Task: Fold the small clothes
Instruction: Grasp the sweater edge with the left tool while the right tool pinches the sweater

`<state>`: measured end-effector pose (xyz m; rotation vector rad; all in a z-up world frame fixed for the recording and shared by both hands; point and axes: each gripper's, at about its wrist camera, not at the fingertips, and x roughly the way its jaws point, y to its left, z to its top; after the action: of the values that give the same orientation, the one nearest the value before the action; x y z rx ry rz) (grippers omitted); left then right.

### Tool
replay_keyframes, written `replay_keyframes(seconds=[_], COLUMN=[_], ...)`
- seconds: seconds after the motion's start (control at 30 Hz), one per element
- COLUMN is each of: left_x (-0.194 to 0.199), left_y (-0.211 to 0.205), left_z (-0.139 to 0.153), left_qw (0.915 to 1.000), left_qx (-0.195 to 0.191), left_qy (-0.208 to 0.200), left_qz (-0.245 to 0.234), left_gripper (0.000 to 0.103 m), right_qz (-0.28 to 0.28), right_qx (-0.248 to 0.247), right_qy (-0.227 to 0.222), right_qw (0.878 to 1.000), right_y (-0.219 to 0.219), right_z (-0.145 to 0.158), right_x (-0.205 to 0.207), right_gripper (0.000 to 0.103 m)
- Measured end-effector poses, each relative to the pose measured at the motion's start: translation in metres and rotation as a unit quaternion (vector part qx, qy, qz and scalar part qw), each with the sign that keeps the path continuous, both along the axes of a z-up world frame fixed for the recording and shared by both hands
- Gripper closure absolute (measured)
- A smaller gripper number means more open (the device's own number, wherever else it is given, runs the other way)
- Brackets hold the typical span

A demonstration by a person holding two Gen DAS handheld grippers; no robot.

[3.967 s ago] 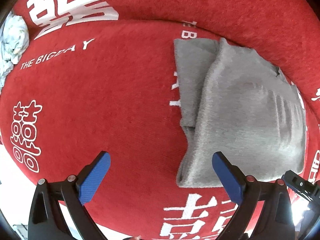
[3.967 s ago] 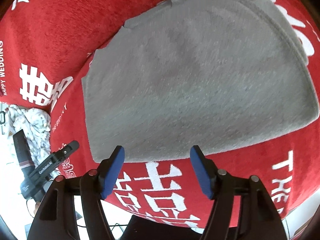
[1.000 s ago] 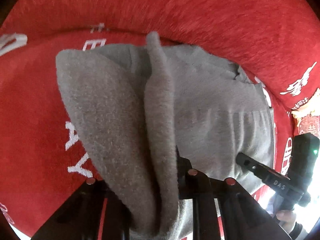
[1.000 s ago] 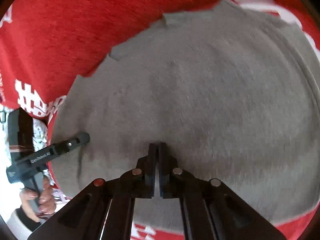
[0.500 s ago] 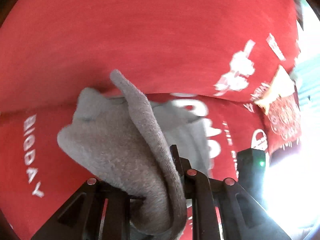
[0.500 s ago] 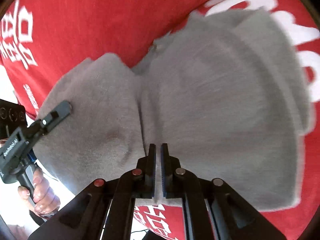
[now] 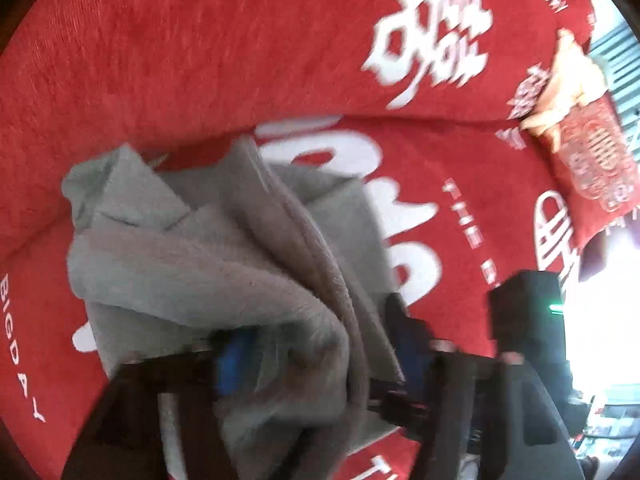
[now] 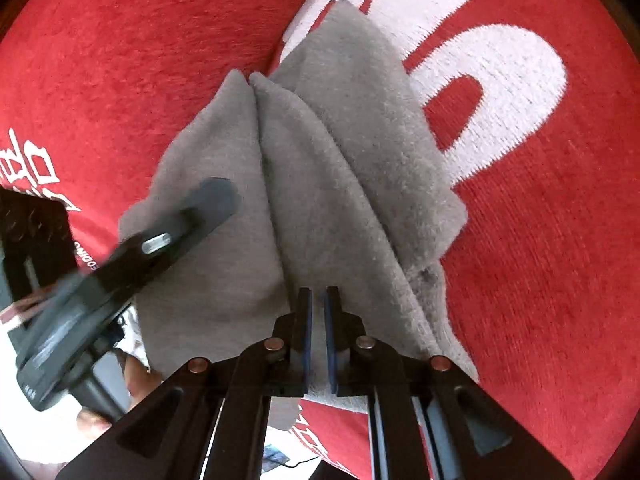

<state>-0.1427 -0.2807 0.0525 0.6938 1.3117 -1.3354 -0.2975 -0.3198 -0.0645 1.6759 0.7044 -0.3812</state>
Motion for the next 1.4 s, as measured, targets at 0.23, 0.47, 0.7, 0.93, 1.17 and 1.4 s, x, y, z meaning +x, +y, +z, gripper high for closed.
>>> replay_keyframes(seconds=[0.23,0.47,0.7,0.93,1.17,1.4], left_x=[0.0,0.067,0.116,0.116,0.097,0.091], left_y=[0.012,0.053,0.086,0.079,0.075,0.08], left_z=[0.04,0.028,-0.012,-0.026,-0.026,-0.04], left_qw=[0.9989,0.9924,0.9786,0.9759,0.9837,0.9836], left_qx=[-0.044,-0.008,0.051,0.07,0.061,0.066], left_qy=[-0.018,-0.071,-0.076,-0.078,-0.084,-0.085], left_qz=[-0.004,0.101,0.184,0.192,0.147,0.145], left_gripper=[0.034,0.035,0.035,0.035,0.034,0.023], right_qz=[-0.063,-0.157,-0.176,0.024,0.058,0.048], right_qx=[0.033,0.098,0.12,-0.043,-0.147,-0.126], right_qy=[-0.042,-0.118,-0.16,0.026,0.068,0.123], right_qw=[0.997,0.976,0.964,0.998,0.985,0.983], right_y=[-0.016,-0.027,-0.054,-0.067,-0.055,-0.059], right_z=[-0.007,-0.023,-0.029,0.023,0.064,0.028], right_x=[-0.008,-0.027,-0.04,0.018,0.013,0.003], right_gripper=[0.085,0.048,0.024,0.088,0.089,0.083])
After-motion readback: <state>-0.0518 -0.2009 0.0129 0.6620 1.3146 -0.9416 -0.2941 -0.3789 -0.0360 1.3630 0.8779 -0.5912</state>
